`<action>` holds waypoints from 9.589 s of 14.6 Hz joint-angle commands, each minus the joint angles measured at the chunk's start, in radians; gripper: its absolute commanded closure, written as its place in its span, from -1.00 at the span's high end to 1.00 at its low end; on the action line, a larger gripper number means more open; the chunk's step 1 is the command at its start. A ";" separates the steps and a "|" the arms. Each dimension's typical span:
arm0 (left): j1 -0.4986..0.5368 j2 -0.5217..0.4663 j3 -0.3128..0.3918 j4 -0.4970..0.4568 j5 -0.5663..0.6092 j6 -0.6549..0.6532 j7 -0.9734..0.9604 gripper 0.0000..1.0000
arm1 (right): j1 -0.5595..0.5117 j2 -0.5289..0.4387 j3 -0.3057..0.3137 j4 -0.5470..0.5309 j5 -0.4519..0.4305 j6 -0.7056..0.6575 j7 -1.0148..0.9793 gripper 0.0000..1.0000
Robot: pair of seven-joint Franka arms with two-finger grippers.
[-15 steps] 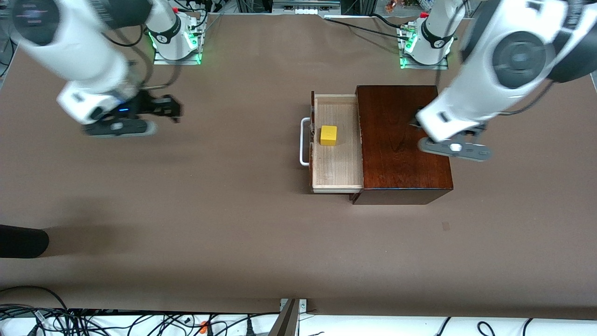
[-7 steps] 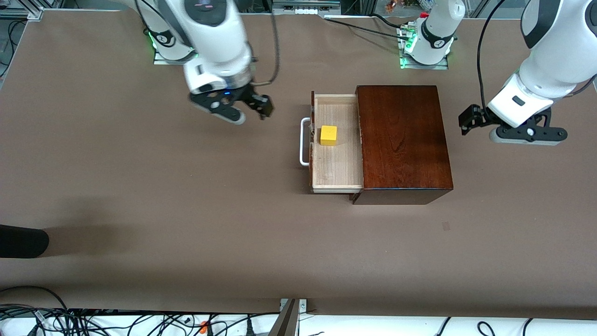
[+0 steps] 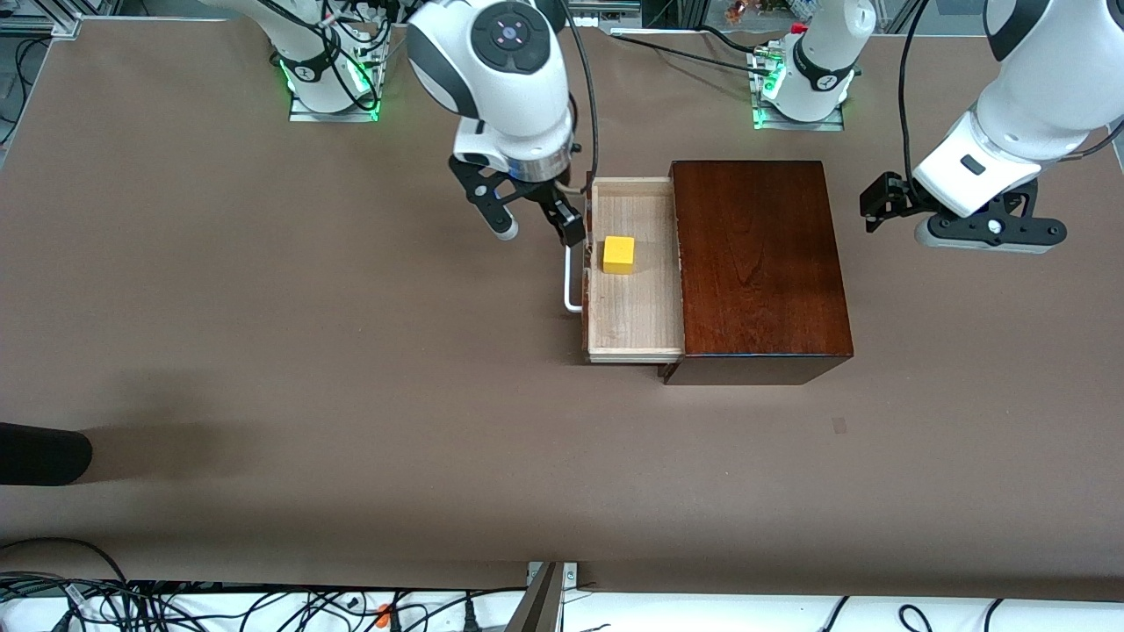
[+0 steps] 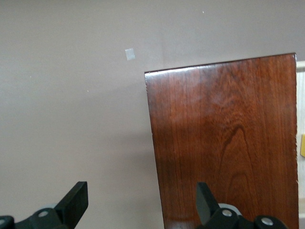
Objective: Open drawer, take yellow block, close drawer
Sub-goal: 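Lower the right gripper into the drawer and grasp the yellow cube, then lift the cube out with the right gripper while the left gripper returns, then push the drawer shut with the left gripper while the right gripper carries, then set the cube on the table with the right gripper and withdraw, then press the drawer fully closed with the left gripper and lift away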
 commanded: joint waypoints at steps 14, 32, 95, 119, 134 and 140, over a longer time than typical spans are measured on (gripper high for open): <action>-0.004 0.051 -0.005 0.075 -0.019 -0.133 0.011 1.00 | 0.113 0.221 -0.015 0.043 -0.038 0.271 0.704 1.00; -0.021 0.133 -0.007 0.100 -0.006 0.032 0.017 1.00 | 0.116 0.270 -0.015 0.041 -0.096 0.339 0.690 -0.17; -0.335 0.659 -0.293 0.156 0.169 0.431 0.962 1.00 | -0.035 -0.259 -0.748 -1.068 0.391 0.578 -2.097 1.00; -0.217 0.581 -0.281 0.153 0.258 0.217 0.959 1.00 | -0.041 -0.341 -0.891 -0.259 0.100 -0.330 -2.013 1.00; -0.196 0.411 -0.289 0.202 0.278 0.082 0.728 1.00 | -0.652 -0.466 -0.238 -0.350 -0.009 -0.267 -1.947 1.00; -0.073 0.389 -0.290 0.452 0.225 -0.202 0.423 1.00 | -0.653 -0.466 -0.231 -0.344 -0.015 -0.284 -1.942 1.00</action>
